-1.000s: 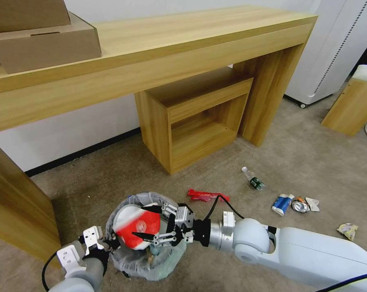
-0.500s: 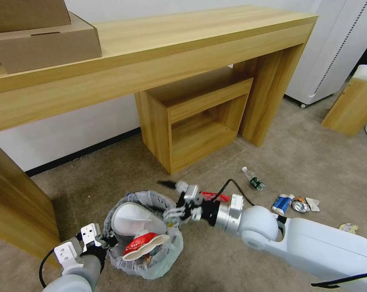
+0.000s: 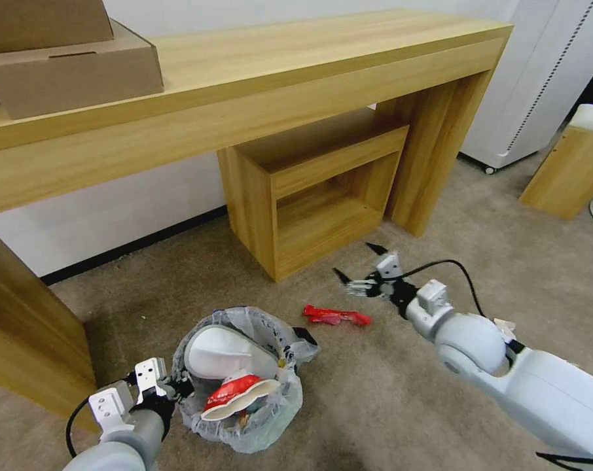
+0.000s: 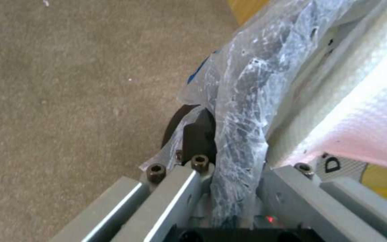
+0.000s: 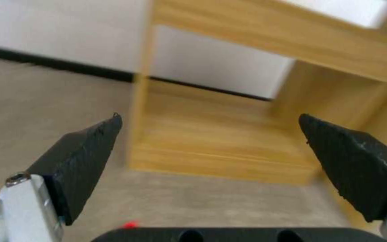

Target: Pick up the trash bin and place the garbage on the floor into it.

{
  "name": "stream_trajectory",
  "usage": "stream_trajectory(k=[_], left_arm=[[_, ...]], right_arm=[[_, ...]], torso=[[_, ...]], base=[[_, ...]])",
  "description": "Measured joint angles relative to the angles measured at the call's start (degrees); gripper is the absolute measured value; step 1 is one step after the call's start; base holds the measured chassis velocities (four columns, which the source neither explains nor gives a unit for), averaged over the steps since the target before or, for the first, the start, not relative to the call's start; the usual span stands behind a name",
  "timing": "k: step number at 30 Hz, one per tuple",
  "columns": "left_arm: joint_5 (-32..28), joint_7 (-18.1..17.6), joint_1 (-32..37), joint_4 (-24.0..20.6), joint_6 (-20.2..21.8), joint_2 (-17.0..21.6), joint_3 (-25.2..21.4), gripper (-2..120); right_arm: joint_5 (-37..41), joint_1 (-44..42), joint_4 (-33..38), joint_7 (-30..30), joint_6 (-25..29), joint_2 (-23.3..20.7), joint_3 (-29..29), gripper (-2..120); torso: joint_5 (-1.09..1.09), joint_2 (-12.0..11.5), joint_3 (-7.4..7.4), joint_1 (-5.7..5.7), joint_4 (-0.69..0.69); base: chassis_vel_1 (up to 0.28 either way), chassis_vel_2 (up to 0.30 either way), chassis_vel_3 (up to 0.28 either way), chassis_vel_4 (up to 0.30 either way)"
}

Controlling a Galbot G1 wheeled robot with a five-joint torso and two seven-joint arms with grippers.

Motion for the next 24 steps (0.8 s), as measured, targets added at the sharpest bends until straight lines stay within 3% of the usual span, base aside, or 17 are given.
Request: stream_trajectory(k=[3, 7, 10, 21, 24], left_arm=[[1.9, 1.7, -0.1, -0.5, 0.1, -0.8, -0.4, 0], [1.9, 1.9, -0.1, -0.9, 0.1, -0.8, -1.0, 0], [1.5, 2.1, 0.1, -1.6, 0.1, -0.8, -2.2, 0], [0.9, 0.5, 0.9, -2.9, 1.7, -3.2, -2.7, 0], [0.2, 0.1, 1.2, -3.3, 2.2, -4.5, -3.8, 0]], right_arm=[[-0.4, -6.1, 0.5, -0.2, 1.6, 3.9, 11.5, 100], [-0.9, -10.5, 2.3, -0.2, 1.8, 6.7, 17.4, 100], [-3.9, -19.7, 5.6, 0.8, 1.6, 10.5, 24.3, 100], [-9.6, -28.9, 11.9, 3.1, 1.3, 17.4, 34.1, 100], [-13.3, -30.3, 12.6, 2.9, 1.9, 23.3, 38.0, 100]], torso=[[-0.02, 0.0, 0.00, 0.00, 0.02], [0.03, 0.0, 0.00, 0.00, 0.01], [0.03, 0.0, 0.00, 0.00, -0.01], [0.00, 0.0, -0.01, -0.01, 0.01], [0.00, 0.0, -0.01, -0.01, 0.01]], base=[[0.000, 0.000, 0.000, 0.000], [0.000, 0.000, 0.000, 0.000], [0.000, 0.000, 0.000, 0.000], [0.000, 0.000, 0.000, 0.000], [0.000, 0.000, 0.000, 0.000]])
